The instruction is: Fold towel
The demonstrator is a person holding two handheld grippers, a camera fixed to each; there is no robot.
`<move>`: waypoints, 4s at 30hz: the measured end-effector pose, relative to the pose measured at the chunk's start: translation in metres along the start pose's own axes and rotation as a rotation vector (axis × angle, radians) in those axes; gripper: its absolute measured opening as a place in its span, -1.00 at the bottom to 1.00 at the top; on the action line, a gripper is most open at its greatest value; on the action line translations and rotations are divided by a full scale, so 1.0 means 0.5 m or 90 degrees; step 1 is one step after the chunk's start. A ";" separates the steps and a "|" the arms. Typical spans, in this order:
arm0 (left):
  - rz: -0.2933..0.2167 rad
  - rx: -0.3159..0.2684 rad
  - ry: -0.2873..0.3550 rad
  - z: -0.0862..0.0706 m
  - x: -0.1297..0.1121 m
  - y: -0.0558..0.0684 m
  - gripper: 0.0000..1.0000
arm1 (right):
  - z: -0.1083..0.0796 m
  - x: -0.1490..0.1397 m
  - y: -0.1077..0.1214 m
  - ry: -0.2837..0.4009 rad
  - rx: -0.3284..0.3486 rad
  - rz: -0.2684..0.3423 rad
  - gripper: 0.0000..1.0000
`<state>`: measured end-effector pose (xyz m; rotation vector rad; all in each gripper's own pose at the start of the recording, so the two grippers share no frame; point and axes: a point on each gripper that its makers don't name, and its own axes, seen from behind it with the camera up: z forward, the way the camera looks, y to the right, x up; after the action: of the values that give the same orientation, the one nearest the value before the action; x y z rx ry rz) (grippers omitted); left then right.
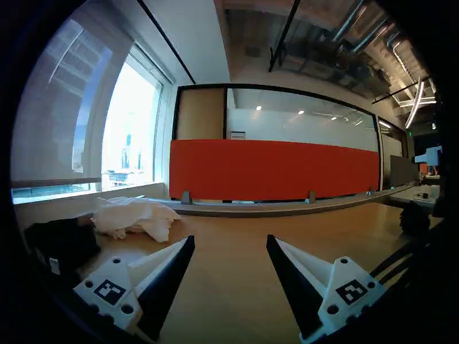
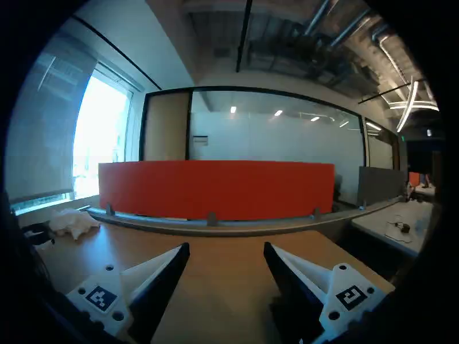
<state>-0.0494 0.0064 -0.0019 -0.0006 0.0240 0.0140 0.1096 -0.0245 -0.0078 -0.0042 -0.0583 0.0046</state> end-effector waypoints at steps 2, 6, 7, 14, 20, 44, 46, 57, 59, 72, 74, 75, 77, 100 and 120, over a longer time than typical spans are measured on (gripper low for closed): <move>-0.001 0.001 0.000 -0.001 -0.004 -0.001 0.86 | 0.002 -0.003 0.001 -0.001 -0.001 0.000 1.00; -0.004 0.001 0.002 -0.001 -0.008 -0.003 0.86 | 0.003 -0.004 0.001 0.000 0.001 -0.001 1.00; -0.005 0.002 0.002 -0.001 -0.009 -0.004 0.86 | 0.003 -0.005 0.001 0.001 0.001 -0.001 1.00; 0.005 0.002 -0.003 0.004 -0.020 -0.008 0.86 | 0.006 -0.006 0.001 0.003 0.003 -0.001 1.00; 0.015 0.000 -0.011 0.009 -0.031 -0.002 0.86 | 0.009 -0.014 0.003 0.002 0.004 0.000 1.00; 0.016 0.001 -0.012 0.010 -0.030 0.001 0.86 | 0.023 -0.035 -0.001 0.037 0.010 -0.024 1.00; 0.016 0.001 -0.012 0.010 -0.030 0.001 0.86 | 0.024 -0.046 0.006 0.037 0.006 -0.026 1.00; 0.017 0.001 -0.012 0.010 -0.032 0.002 0.86 | 0.026 -0.123 0.047 0.027 -0.004 -0.009 1.00; 0.017 0.000 -0.012 0.010 -0.032 0.003 0.86 | 0.027 -0.134 0.050 0.029 -0.004 -0.009 1.00; 0.017 0.001 -0.012 0.011 -0.033 0.002 0.86 | 0.030 -0.195 0.040 0.029 0.010 -0.001 1.00; 0.017 0.001 -0.012 0.011 -0.033 0.002 0.86 | 0.030 -0.200 0.040 0.029 0.010 0.000 1.00; 0.017 0.001 -0.012 0.011 -0.033 0.002 0.86 | 0.030 -0.204 0.041 0.028 0.010 0.001 1.00; 0.017 0.001 -0.012 0.011 -0.033 0.001 0.86 | 0.030 -0.211 0.044 0.025 0.009 0.005 1.00; 0.017 0.001 -0.012 0.010 -0.033 0.001 0.86 | 0.032 -0.234 0.046 0.026 0.004 0.006 1.00; 0.017 0.001 -0.012 0.010 -0.034 0.001 0.86 | 0.031 -0.234 0.047 0.025 0.003 0.007 1.00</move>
<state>-0.0661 0.0066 0.0034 0.0011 0.0052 0.0413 -0.0081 -0.0014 0.0010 0.0001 -0.0197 0.0159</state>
